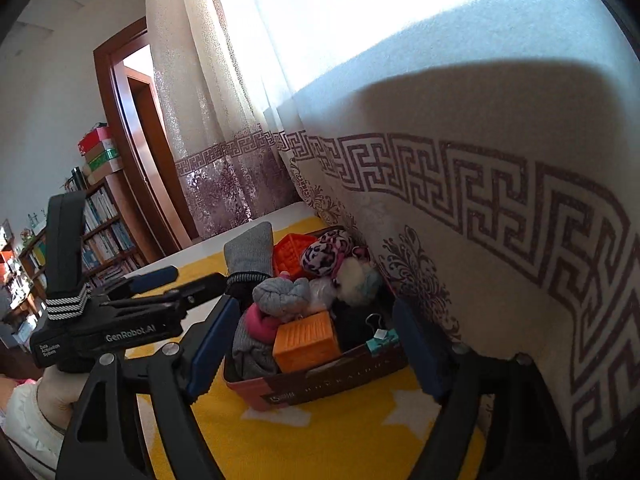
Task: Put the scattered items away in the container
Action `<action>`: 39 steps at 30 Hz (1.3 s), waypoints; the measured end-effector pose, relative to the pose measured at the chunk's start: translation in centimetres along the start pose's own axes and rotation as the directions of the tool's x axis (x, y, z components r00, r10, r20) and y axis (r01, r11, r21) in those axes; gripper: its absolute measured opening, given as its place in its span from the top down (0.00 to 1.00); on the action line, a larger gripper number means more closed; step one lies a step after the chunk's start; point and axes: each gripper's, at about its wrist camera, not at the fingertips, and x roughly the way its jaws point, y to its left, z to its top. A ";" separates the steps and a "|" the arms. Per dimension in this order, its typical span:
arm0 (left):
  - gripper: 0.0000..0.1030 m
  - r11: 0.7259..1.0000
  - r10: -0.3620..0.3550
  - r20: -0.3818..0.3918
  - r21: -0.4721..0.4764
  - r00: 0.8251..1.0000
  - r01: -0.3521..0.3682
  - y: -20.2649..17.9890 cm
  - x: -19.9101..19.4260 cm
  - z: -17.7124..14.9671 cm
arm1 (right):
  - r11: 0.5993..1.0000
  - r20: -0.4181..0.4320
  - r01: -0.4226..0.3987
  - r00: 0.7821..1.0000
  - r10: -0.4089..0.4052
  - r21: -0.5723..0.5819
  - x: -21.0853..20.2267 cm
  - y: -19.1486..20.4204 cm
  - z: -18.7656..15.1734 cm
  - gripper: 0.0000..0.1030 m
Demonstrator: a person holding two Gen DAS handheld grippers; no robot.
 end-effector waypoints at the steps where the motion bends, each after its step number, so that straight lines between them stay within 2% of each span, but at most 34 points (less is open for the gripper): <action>1: 0.01 1.000 0.031 0.014 0.001 0.999 -0.031 0.1 -0.6 -0.3 | 1.000 -0.017 -0.012 1.000 0.012 -0.004 0.4 0.3 -0.5 0.20; 4: 0.01 0.995 0.097 0.015 -0.002 0.995 -0.097 0.5 -1.8 -1.3 | 0.999 -0.087 -0.042 0.995 0.040 -0.026 2.0 1.3 -1.9 0.20; 7: 0.01 0.992 0.128 -0.022 -0.013 0.992 -0.128 0.8 -2.1 -2.3 | 0.998 -0.125 -0.043 0.991 0.036 -0.053 3.0 2.4 -3.0 0.20; 12: 0.01 0.993 0.104 -0.089 -0.049 0.991 -0.108 1.0 -1.9 -3.4 | 0.997 -0.134 -0.029 0.991 0.020 -0.071 3.4 3.1 -3.4 0.20; 21: 0.01 0.992 0.113 -0.065 -0.041 0.991 -0.116 0.2 -2.5 -3.0 | 0.997 -0.126 0.007 0.992 -0.016 -0.075 3.2 2.8 -3.3 0.20; 26: 0.01 0.997 0.066 -0.080 -0.039 0.995 -0.069 -0.9 -2.5 -1.9 | 0.997 -0.096 0.022 0.995 -0.029 -0.075 2.3 2.5 -2.7 0.20; 33: 0.01 0.996 0.083 -0.153 -0.001 0.985 -0.084 -2.7 -0.7 -1.3 | 0.997 -0.091 0.046 0.994 -0.052 -0.066 2.1 1.9 -2.5 0.20; 39: 0.01 0.999 0.026 -0.204 -0.014 0.979 -0.030 -2.7 0.2 -1.9 | 0.996 -0.100 0.068 0.992 -0.074 -0.064 2.4 1.3 -2.6 0.20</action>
